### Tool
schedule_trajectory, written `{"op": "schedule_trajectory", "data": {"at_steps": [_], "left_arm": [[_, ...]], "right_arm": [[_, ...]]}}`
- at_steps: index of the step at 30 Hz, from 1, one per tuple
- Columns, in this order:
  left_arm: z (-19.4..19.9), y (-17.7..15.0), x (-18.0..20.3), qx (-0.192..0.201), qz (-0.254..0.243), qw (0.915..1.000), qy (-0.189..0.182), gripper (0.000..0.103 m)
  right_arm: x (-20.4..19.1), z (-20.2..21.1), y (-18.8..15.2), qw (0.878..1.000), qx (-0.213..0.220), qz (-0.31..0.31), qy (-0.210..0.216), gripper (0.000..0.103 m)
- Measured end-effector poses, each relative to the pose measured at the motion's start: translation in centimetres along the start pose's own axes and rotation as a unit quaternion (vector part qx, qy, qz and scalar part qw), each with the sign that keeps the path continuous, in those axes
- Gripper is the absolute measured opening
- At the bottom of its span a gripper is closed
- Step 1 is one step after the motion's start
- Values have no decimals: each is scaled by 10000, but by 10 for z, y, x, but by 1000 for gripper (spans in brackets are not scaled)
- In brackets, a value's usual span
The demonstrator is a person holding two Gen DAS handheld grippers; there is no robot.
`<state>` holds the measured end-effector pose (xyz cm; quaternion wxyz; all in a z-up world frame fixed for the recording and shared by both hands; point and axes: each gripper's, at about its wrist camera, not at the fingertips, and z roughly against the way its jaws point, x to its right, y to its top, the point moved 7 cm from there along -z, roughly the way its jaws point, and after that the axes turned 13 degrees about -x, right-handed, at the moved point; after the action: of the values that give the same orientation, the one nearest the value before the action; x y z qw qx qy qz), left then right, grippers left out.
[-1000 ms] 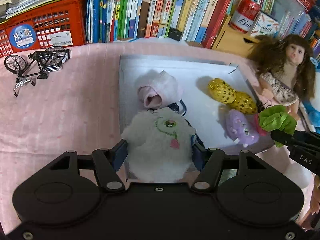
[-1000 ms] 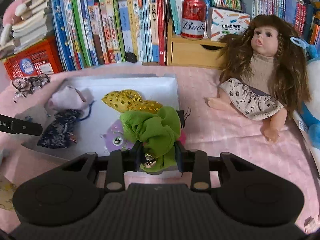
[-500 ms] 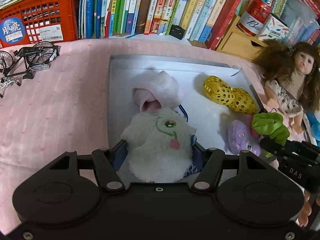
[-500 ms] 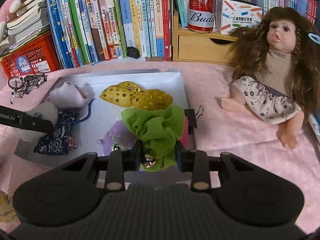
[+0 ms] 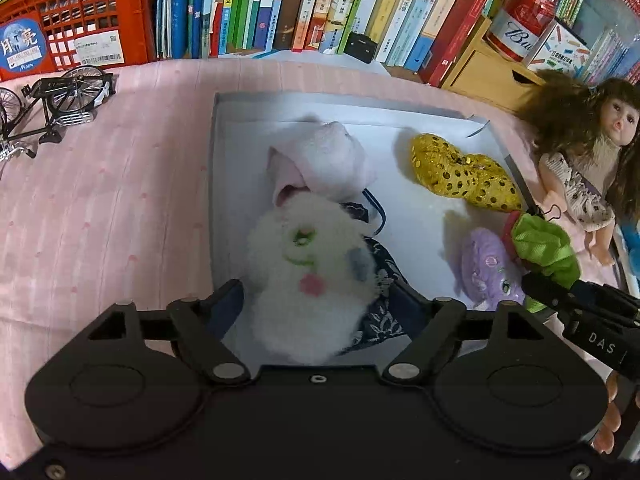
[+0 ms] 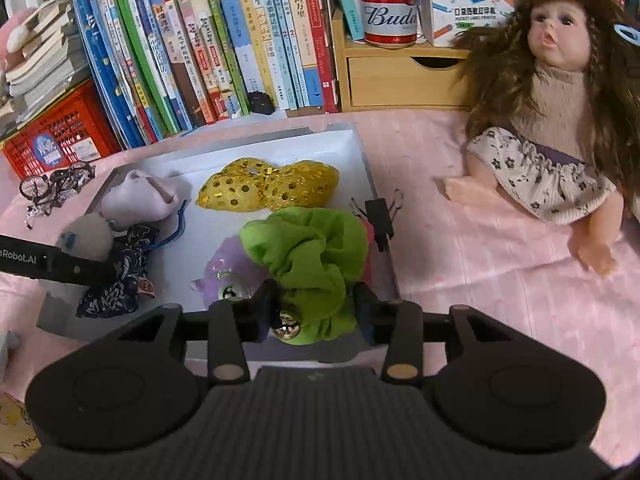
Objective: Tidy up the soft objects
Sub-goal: 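Lower the plush ball and scrunchie into the tray and open both tools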
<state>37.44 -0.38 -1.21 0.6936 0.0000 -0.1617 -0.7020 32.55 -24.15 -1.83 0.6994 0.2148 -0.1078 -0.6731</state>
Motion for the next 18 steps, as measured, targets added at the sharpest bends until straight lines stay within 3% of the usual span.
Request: {"op": "schedule_trajectory", "data": {"at_steps": [7, 18], "left_arm": [[15, -6, 2, 219, -47, 9997, -5, 86], [60, -46, 12, 824, -330, 9959, 193, 87]], "right_arm": [[5, 16, -4, 9997, 176, -71, 153, 74], [-3, 64, -23, 9967, 763, 77, 285, 86]]}}
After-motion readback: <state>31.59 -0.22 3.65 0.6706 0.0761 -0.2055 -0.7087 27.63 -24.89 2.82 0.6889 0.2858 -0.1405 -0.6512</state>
